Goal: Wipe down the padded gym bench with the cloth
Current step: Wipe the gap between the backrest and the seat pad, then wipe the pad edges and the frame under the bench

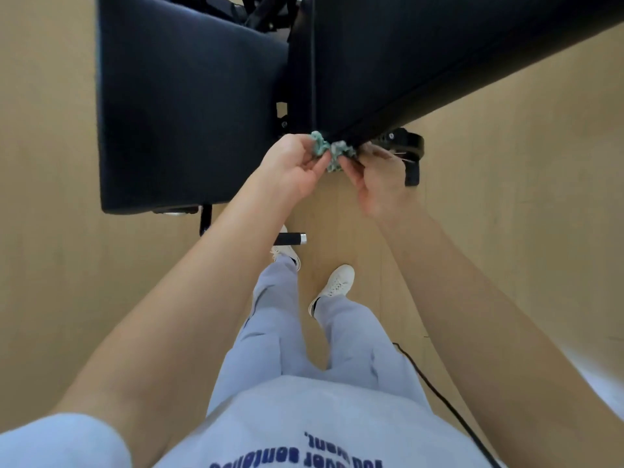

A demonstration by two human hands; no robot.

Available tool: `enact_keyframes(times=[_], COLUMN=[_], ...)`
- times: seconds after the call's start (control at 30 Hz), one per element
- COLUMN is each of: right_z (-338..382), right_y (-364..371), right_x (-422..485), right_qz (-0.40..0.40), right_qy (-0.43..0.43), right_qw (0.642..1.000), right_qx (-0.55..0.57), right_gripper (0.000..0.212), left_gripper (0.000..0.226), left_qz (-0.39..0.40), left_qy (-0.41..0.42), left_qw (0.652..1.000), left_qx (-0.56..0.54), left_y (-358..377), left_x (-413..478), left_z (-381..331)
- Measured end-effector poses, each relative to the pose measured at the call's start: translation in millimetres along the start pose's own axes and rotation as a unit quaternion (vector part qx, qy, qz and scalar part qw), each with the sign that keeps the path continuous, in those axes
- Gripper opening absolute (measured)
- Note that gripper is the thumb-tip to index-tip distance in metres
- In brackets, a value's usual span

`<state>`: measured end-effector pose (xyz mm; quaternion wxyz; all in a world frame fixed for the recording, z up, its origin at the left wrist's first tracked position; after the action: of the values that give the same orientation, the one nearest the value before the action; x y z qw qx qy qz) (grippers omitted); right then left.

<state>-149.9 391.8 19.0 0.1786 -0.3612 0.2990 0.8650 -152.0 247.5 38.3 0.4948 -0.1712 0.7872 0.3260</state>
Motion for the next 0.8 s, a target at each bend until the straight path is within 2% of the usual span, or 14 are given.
enact_keyframes(times=[0.1, 0.17, 0.23, 0.33, 0.43, 0.5, 0.6, 0.7, 0.8], right_z=[11.6, 29.6, 50.4, 73.9, 94.3, 109.8, 137.0, 179.2, 228.4], right_y=[-3.3, -3.7, -3.0, 0.0, 0.0, -1.4, -4.5, -9.3, -13.9], right_x=[-28.9, -48.2, -70.1, -106.1, -142.6, -164.3, -196.3, -230.7, -257.6], right_qz=[0.020, 0.031, 0.047, 0.092, 0.128, 0.136, 0.129, 0.089, 0.033], right_qy=[-0.009, -0.035, -0.064, -0.098, -0.134, -0.166, -0.231, -0.326, -0.406], right_qw=[0.999, 0.999, 0.996, 0.990, 0.979, 0.972, 0.956, 0.927, 0.895], right_qx=[0.034, 0.009, -0.032, -0.053, -0.089, -0.099, -0.128, -0.165, -0.180], right_gripper=[0.017, 0.017, 0.012, 0.016, 0.020, 0.018, 0.018, 0.032, 0.025], left_gripper=[0.021, 0.030, 0.037, 0.036, 0.041, 0.034, 0.024, 0.013, 0.022], left_qz=[0.008, 0.033, 0.091, 0.178, 0.155, 0.137, 0.154, 0.171, 0.193], left_qy=[0.009, 0.014, 0.022, 0.038, 0.117, 0.193, 0.284, 0.354, 0.397], left_qw=[1.000, 0.999, 0.995, 0.972, 0.942, 0.913, 0.872, 0.836, 0.821], left_qx=[0.001, 0.006, 0.040, 0.148, 0.274, 0.333, 0.368, 0.383, 0.362], left_y=[4.5, 11.3, 27.4, 54.7, 62.2, 69.6, 84.6, 107.6, 144.7], left_x=[-30.6, -51.7, -78.0, -118.5, -144.5, -163.7, -196.3, -230.6, -264.1], left_z=[6.5, 11.6, 11.8, 11.9, 6.1, -5.7, -21.1, -34.5, -45.6])
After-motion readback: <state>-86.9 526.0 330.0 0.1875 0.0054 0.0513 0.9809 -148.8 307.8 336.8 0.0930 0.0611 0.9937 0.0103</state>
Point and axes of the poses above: each hand's wrist, its own x-axis towards the middle knuckle, its own y-axis out of the palm, z = x × y, the point moved 10 cm from there along x, towards the middle knuckle, and after that the axes turned 4 degrees about z, right-handed, at the moved point
